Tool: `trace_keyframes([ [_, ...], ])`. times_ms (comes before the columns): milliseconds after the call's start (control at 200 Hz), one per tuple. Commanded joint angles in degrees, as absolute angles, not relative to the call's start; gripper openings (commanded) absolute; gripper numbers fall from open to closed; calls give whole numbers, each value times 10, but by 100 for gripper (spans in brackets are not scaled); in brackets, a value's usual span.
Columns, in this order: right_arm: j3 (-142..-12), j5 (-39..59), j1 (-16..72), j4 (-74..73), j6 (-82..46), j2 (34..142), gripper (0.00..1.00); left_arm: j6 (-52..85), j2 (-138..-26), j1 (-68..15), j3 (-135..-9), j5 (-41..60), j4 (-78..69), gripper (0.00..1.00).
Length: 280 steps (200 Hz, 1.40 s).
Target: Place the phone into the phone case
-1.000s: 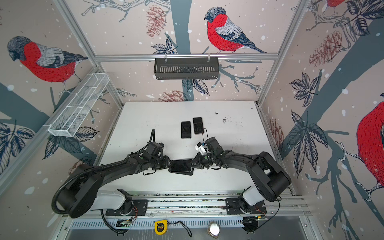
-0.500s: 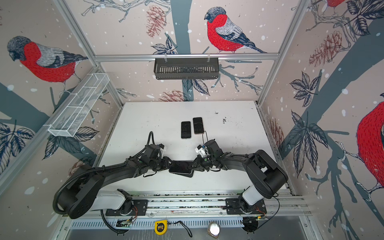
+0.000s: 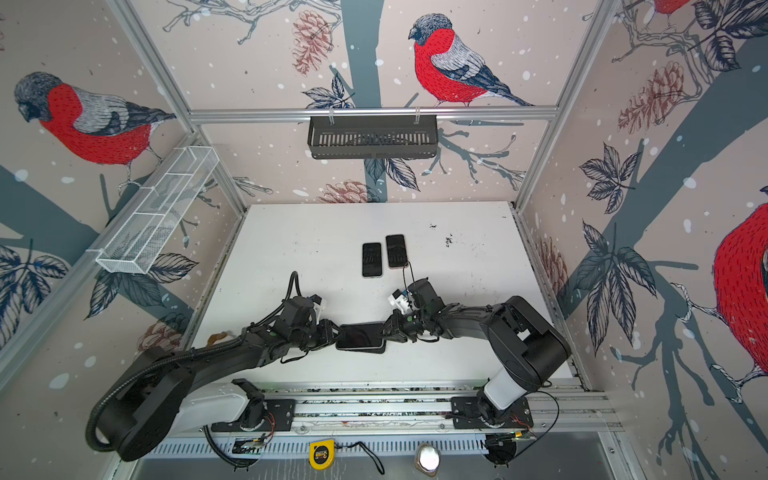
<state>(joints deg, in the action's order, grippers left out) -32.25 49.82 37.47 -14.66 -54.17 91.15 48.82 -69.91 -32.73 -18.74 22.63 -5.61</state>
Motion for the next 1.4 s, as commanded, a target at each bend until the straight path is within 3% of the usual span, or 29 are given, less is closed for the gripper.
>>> trace_keyframes([
  [0,-329,472,375,-152,-541,919,15,498,-696,-328,-182,273,-66,35],
  [235,-327,470,379,-145,-537,917,17,509,-695,-327,-160,285,-92,35],
  [445,-351,455,379,-81,-495,921,24,494,-666,-328,-184,268,-20,34],
  [570,-374,438,375,-26,-460,925,39,487,-661,-328,-197,263,9,34],
  [730,-435,412,364,78,-396,940,69,469,-667,-327,-222,246,54,34],
  [841,-499,350,363,183,-328,951,78,446,-681,-327,-246,235,92,34],
  [991,-543,262,362,261,-281,947,78,416,-696,-326,-278,215,144,34],
  [1141,-543,246,362,269,-273,935,74,415,-697,-327,-299,219,164,34],
  [1271,-552,210,367,291,-249,925,67,417,-694,-327,-308,225,182,34],
  [1396,-532,234,368,268,-253,908,57,416,-702,-327,-293,235,173,34],
])
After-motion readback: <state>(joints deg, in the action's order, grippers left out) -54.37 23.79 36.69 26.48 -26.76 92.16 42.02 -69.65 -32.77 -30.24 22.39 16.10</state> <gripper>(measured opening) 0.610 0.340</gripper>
